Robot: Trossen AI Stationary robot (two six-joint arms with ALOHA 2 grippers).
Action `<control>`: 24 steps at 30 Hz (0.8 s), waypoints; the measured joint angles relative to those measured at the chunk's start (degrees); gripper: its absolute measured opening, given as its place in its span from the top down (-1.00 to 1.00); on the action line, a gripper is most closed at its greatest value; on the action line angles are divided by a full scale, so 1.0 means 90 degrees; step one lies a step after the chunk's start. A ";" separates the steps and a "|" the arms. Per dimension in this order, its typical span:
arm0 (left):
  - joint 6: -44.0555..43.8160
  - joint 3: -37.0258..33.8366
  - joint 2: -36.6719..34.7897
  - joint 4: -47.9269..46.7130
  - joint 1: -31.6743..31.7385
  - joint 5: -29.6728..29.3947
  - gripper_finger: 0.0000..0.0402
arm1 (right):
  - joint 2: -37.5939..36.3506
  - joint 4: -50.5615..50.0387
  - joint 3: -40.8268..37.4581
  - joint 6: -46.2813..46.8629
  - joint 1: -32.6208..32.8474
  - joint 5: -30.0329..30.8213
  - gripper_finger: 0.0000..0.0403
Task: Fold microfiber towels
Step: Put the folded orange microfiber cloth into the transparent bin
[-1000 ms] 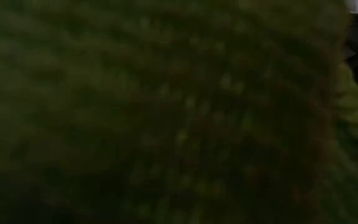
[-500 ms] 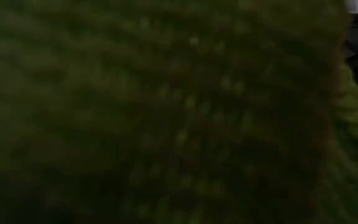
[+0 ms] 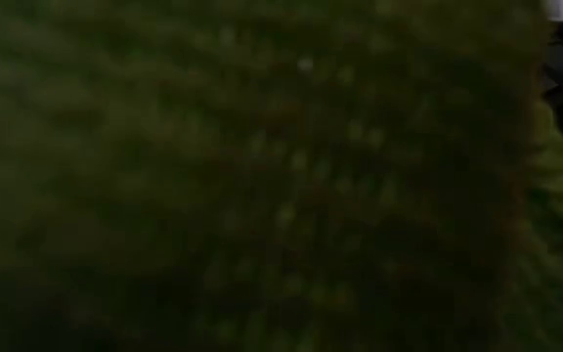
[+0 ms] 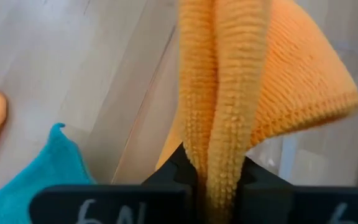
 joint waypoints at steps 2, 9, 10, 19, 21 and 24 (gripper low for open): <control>0.0000 0.0000 0.0000 0.0003 0.0000 0.0007 0.33 | 0.0000 0.0281 -0.0098 0.0024 0.0041 -0.0004 0.83; 0.0002 0.0000 0.0000 0.0003 0.0000 0.0046 0.33 | 0.0000 0.0286 -0.0125 0.0037 0.0267 0.0553 0.80; 0.0002 0.0000 0.0000 0.0003 0.0000 0.0046 0.33 | 0.0000 0.0281 -0.0125 0.0034 0.0296 0.0636 0.77; 0.0002 0.0000 0.0000 0.0003 0.0000 0.0051 0.33 | 0.0000 0.0558 -0.0125 0.0012 0.0372 0.0892 0.29; 0.0002 0.0000 0.0000 0.0003 0.0000 0.0051 0.33 | 0.0000 0.0629 -0.0125 0.0013 0.0372 0.1070 0.16; 0.0035 0.0000 0.0000 0.0003 0.0000 0.0051 0.33 | 0.0000 0.0811 -0.0097 0.0015 0.0377 0.1492 -0.03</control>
